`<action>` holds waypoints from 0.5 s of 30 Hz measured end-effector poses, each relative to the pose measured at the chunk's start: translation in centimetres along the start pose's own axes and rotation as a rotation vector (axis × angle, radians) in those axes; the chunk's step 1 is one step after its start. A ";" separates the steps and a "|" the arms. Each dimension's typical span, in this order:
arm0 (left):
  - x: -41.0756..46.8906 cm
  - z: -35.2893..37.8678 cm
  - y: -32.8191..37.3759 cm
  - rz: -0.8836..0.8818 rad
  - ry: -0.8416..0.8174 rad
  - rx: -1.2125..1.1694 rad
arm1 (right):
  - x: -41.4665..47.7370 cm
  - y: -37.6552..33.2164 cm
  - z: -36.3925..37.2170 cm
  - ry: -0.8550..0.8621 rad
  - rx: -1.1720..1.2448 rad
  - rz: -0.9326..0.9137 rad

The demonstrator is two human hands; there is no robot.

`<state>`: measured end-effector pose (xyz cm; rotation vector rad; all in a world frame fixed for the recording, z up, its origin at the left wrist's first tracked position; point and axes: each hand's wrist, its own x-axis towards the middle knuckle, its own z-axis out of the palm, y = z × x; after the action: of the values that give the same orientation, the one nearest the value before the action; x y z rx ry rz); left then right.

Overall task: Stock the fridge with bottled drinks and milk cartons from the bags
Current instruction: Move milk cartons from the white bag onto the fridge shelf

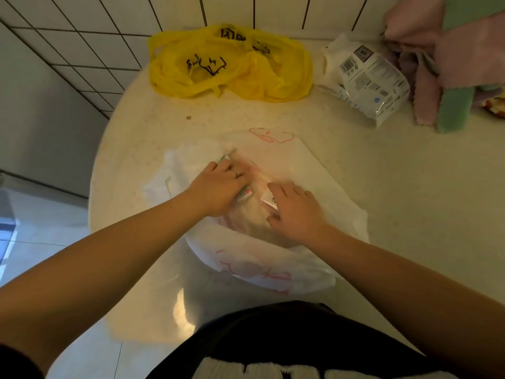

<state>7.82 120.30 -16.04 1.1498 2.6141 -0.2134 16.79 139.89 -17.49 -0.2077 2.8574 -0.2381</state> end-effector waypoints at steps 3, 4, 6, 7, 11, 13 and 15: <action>-0.1 0.5 0.4 -0.029 -0.025 0.126 | 0.3 0.0 0.3 -0.035 -0.050 0.066; -0.1 0.7 0.6 -0.027 -0.028 0.157 | 0.5 0.1 0.4 -0.050 -0.058 0.090; 0.0 0.9 0.9 -0.014 -0.045 0.205 | 0.8 0.6 0.6 -0.089 -0.055 0.129; 0.0 0.9 1.1 -0.009 -0.050 0.220 | 0.9 0.7 0.5 -0.094 -0.043 0.141; -0.4 0.2 1.2 -0.037 0.028 0.191 | 0.5 0.9 0.2 -0.017 0.148 0.185; -1.0 -0.3 1.2 -0.083 0.122 0.126 | -0.2 0.9 -0.5 0.022 0.307 0.230; -2.1 -1.1 1.3 -0.165 0.216 0.031 | -1.2 0.7 -1.7 0.077 0.490 0.270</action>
<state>9.96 119.99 -14.41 1.0177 2.9089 -0.1719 17.41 141.05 -15.66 0.2856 2.7514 -0.8827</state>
